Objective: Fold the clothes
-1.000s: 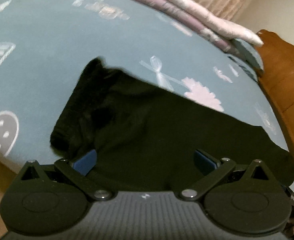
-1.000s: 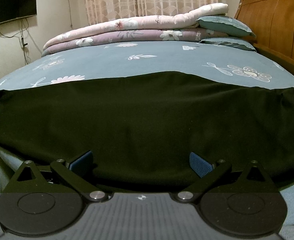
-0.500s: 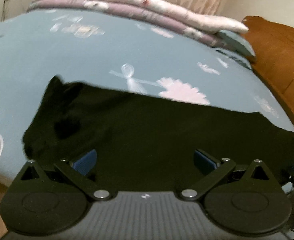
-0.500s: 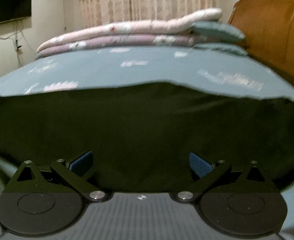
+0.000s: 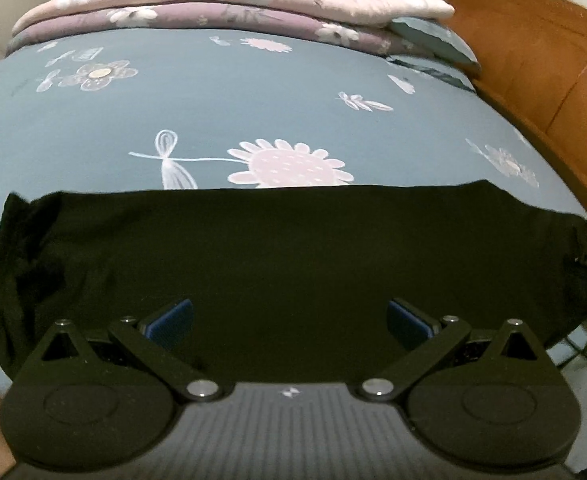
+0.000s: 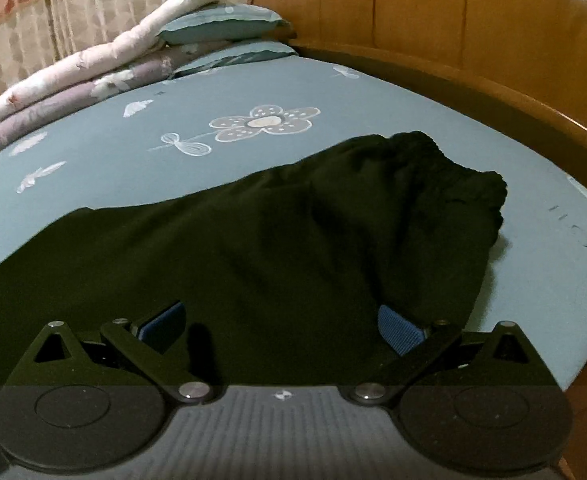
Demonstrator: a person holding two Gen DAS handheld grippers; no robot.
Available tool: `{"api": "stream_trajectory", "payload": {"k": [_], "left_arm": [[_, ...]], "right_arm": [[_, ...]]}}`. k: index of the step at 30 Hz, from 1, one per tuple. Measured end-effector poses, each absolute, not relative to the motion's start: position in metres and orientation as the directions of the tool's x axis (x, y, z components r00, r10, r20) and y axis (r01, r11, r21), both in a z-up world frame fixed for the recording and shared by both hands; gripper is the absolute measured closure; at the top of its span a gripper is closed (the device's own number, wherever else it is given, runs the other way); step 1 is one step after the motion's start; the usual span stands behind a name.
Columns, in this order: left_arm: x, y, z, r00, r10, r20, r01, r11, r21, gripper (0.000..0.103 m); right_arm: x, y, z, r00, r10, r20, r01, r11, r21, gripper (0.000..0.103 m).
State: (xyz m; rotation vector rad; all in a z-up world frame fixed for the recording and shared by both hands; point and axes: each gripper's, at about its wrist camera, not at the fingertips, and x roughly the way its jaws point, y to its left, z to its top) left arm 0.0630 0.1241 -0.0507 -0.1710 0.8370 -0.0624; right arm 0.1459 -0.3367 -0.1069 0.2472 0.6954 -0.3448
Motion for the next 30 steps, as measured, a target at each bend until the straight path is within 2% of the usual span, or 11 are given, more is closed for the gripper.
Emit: {"api": "stream_trajectory", "payload": {"k": [3,6,11,15,17,19,25,30], "left_arm": [[0.064,0.117,-0.047,0.667,-0.119,-0.736,-0.008,0.986,-0.166,0.001],[0.063,0.111,-0.043,0.664,-0.116,-0.739,0.004,0.988,-0.152,0.001],[0.07,0.105,-0.039,0.654,-0.092,-0.751,-0.006,0.992,-0.126,0.001],[0.072,0.1,-0.033,0.652,-0.093,-0.752,-0.001,0.992,-0.124,0.001],[0.071,0.097,-0.031,0.649,-0.091,-0.755,0.01,0.994,-0.112,0.001],[0.072,0.096,-0.032,0.64,-0.077,-0.765,0.007,0.995,-0.095,0.001],[0.077,0.094,-0.035,0.624,-0.072,-0.778,-0.011,0.995,-0.101,0.001],[0.07,0.093,-0.032,0.625,-0.075,-0.777,0.003,0.996,-0.094,0.001]], "right_arm": [[0.141,-0.34,-0.106,0.721,-0.205,-0.662,0.378,0.917,0.128,0.0],[0.137,-0.341,-0.099,0.728,-0.253,-0.638,0.42,0.899,0.123,0.0],[0.163,-0.339,-0.081,0.744,-0.356,-0.566,0.434,0.901,0.003,0.0],[0.192,-0.361,-0.091,0.68,-0.354,-0.642,0.484,0.875,0.03,0.0],[0.191,-0.374,-0.103,0.677,-0.308,-0.669,0.496,0.862,0.105,0.0],[0.182,-0.373,-0.109,0.707,-0.297,-0.642,0.483,0.866,0.13,0.0],[0.187,-0.361,-0.113,0.681,-0.334,-0.652,0.462,0.886,0.029,0.0],[0.173,-0.365,-0.094,0.684,-0.289,-0.67,0.459,0.884,0.088,0.0]]}}
